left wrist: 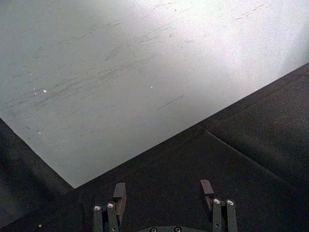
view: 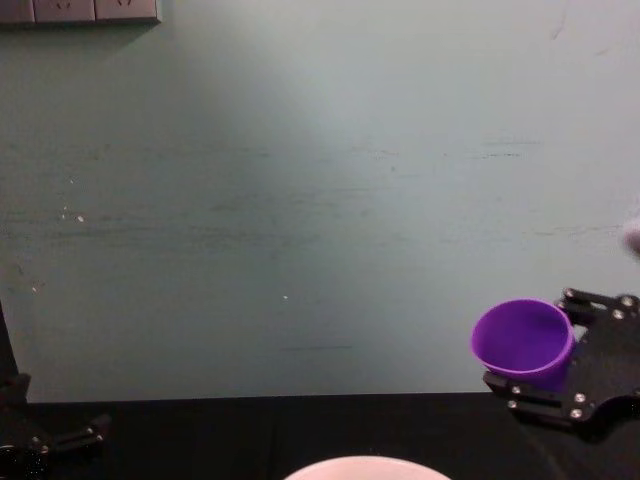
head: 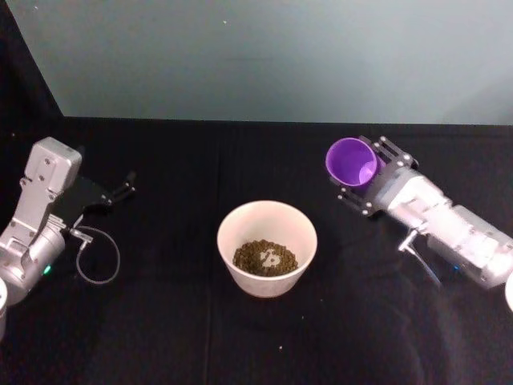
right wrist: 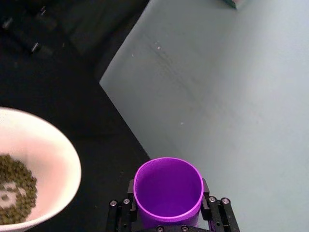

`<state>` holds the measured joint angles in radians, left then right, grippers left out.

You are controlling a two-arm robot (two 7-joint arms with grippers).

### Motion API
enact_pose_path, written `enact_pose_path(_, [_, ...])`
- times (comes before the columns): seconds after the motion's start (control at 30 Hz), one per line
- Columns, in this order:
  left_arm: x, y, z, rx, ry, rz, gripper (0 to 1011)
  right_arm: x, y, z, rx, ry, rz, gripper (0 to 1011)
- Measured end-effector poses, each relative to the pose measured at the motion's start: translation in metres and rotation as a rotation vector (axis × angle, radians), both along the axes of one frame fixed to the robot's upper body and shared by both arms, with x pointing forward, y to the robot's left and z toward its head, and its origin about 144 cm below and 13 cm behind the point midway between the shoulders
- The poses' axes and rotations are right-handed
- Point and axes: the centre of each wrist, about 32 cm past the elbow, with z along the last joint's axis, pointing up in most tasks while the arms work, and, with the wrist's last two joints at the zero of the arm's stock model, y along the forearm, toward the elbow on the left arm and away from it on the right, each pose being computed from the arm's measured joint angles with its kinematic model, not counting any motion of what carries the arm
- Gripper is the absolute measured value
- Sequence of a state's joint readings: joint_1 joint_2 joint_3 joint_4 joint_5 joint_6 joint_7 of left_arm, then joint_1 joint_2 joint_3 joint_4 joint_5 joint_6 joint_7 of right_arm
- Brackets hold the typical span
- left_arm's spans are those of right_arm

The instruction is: Pick up the cup and pour the mung beans from the cup into the bowl.

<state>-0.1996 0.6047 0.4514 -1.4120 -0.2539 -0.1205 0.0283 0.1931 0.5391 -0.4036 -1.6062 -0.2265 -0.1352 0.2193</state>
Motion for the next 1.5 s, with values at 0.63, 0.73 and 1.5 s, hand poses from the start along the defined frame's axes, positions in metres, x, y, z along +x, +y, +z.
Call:
enact_pose_path(0.63, [0.000,0.000,0.000,0.000,0.000,0.000,1000,0.017,-0.036,-0.037,0.477,0.371,0.090,726])
enact_pose_path(0.73, [0.000,0.000,0.000,0.000,0.000,0.000,1000,0.022,-0.043,-0.046,0.542,0.467,0.072,726])
enact_pose_path(1.5, [0.000,0.000,0.000,0.000,0.000,0.000,1000,0.030,-0.044,-0.064,0.572,0.581,0.095,726])
